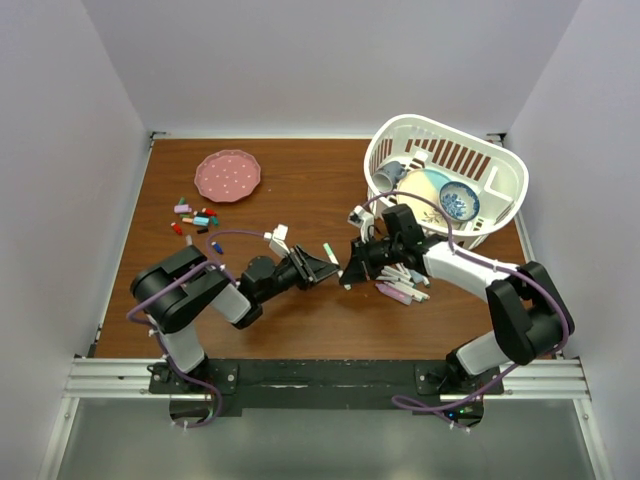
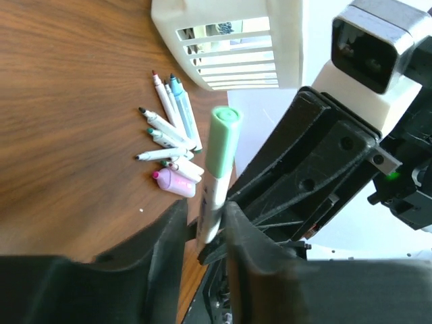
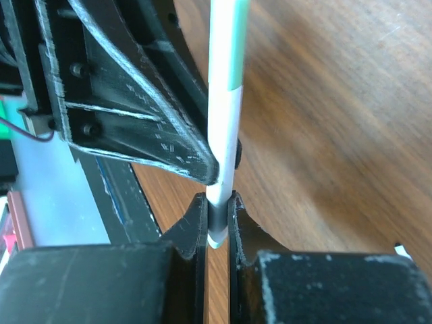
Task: Open the pen caps
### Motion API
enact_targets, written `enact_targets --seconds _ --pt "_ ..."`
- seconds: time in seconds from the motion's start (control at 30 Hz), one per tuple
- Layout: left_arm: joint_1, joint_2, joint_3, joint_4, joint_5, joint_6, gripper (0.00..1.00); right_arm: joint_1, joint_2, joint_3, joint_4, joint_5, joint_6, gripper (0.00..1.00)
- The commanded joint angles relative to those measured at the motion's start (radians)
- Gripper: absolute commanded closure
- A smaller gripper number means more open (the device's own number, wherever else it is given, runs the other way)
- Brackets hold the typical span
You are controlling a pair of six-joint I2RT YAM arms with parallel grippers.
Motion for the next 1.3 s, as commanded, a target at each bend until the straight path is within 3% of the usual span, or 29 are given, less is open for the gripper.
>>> enact_targets --seconds 0.0,0.1,0.2,0.47,0.53,0.57,0.63,0.67,0.7,0.8,0.87,0.9,1.0,1.1,1.17,1.23,1.27 --pt "0.004 -0.079 -0.037 0.454 -0.02 0.084 0.52 0.016 -0.016 0.047 -0.031 -0.068 -0.082 1.0" --pt "0.019 -0.143 -0.039 0.371 -0.017 0.143 0.43 0.015 -0.015 0.07 -0.105 -0.128 -0.18 1.0" --pt "0.033 -0.189 -0.026 0.314 -0.006 0.187 0.41 0.013 -0.004 0.09 -0.185 -0.18 -0.307 1.0" --pt "0.035 -0.227 -0.005 0.241 0.013 0.218 0.47 0.013 0.002 0.099 -0.217 -0.222 -0.354 1.0" --pt "0.036 -0.218 -0.002 0.242 0.02 0.215 0.53 0.013 0.001 0.101 -0.217 -0.22 -0.354 1.0" --pt "0.038 -0.215 0.0 0.244 0.026 0.212 0.68 0.012 0.002 0.101 -0.219 -0.22 -0.354 1.0" --pt "0.042 -0.202 0.015 0.238 0.04 0.204 0.8 0.013 0.002 0.101 -0.22 -0.216 -0.354 1.0" --pt "0.045 -0.197 0.018 0.242 0.052 0.198 0.96 0.013 0.004 0.101 -0.223 -0.214 -0.358 1.0" --pt "0.045 -0.192 0.02 0.242 0.053 0.192 1.0 0.013 0.004 0.101 -0.226 -0.213 -0.363 1.0" --pt "0.053 -0.191 0.02 0.241 0.058 0.186 1.0 0.013 0.005 0.101 -0.229 -0.219 -0.375 1.0" --pt "0.048 -0.194 0.024 0.225 0.064 0.192 1.0 0.012 0.013 0.104 -0.222 -0.242 -0.372 0.66" --pt "0.045 -0.191 0.038 0.219 0.069 0.195 1.0 0.013 0.024 0.105 -0.216 -0.26 -0.363 0.38" --pt "0.007 -0.159 0.081 0.216 0.084 0.198 1.0 0.013 0.047 0.113 -0.174 -0.3 -0.321 0.33" --pt "-0.022 -0.119 0.096 0.256 0.073 0.181 1.0 0.012 0.048 0.114 -0.157 -0.309 -0.294 0.36" --pt "-0.024 -0.109 0.101 0.251 0.069 0.179 1.0 0.013 0.025 0.099 -0.131 -0.313 -0.266 0.5" --pt "-0.022 -0.114 0.103 0.242 0.067 0.187 1.0 0.004 0.001 0.087 -0.09 -0.316 -0.239 0.72" --pt "-0.021 -0.117 0.101 0.233 0.066 0.187 1.0 0.001 -0.004 0.079 -0.084 -0.313 -0.228 1.0"
